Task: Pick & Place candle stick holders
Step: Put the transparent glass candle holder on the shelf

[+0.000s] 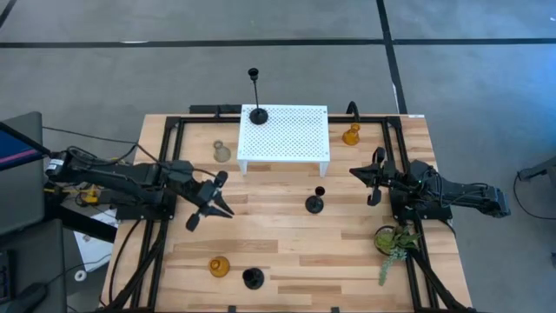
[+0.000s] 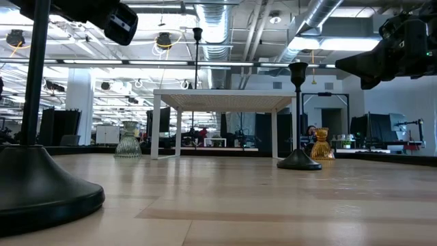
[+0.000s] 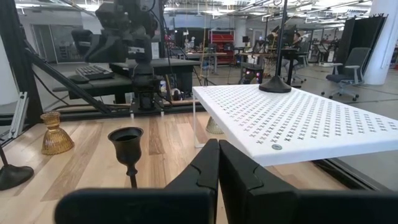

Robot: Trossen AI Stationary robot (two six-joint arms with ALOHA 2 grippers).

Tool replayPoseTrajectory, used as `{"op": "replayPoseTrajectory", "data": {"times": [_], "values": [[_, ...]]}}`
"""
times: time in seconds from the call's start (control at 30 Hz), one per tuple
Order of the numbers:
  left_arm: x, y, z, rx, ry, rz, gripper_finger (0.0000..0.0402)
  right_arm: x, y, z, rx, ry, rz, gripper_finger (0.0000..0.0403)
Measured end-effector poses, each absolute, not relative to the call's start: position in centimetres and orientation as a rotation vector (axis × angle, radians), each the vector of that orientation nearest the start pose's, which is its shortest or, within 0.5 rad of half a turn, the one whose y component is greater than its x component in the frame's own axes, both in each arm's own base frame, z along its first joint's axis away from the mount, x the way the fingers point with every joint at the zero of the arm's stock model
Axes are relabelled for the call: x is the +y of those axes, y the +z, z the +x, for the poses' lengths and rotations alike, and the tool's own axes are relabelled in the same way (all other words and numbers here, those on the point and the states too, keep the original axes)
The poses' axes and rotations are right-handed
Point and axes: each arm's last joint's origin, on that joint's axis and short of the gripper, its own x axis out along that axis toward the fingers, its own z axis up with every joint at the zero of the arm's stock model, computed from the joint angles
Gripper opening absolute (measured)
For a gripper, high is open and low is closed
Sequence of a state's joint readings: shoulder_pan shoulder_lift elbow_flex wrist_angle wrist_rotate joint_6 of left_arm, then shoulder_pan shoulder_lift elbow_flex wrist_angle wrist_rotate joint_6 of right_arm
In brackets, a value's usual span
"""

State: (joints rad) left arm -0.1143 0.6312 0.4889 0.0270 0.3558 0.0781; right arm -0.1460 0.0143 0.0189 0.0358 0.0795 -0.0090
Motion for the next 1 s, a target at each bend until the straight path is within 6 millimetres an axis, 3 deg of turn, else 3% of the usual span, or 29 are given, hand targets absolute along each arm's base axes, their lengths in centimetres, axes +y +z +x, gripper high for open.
{"op": "replayPoseTrajectory", "data": {"times": [0.5,0.73,1.0], "values": [[-2.5,27.4,15.2,0.091,-0.418,0.054,0.0039,-1.6,17.2,9.6,-0.04,-0.226,-0.01,0.0],[-1.9,27.6,14.8,0.076,-0.196,0.122,0.0006,-1.6,17.2,9.6,-0.04,-0.226,-0.01,0.0],[-0.8,26.9,12.9,0.189,0.092,0.057,0.0005,-1.6,17.2,9.6,-0.034,-0.226,-0.01,0.0]]}}
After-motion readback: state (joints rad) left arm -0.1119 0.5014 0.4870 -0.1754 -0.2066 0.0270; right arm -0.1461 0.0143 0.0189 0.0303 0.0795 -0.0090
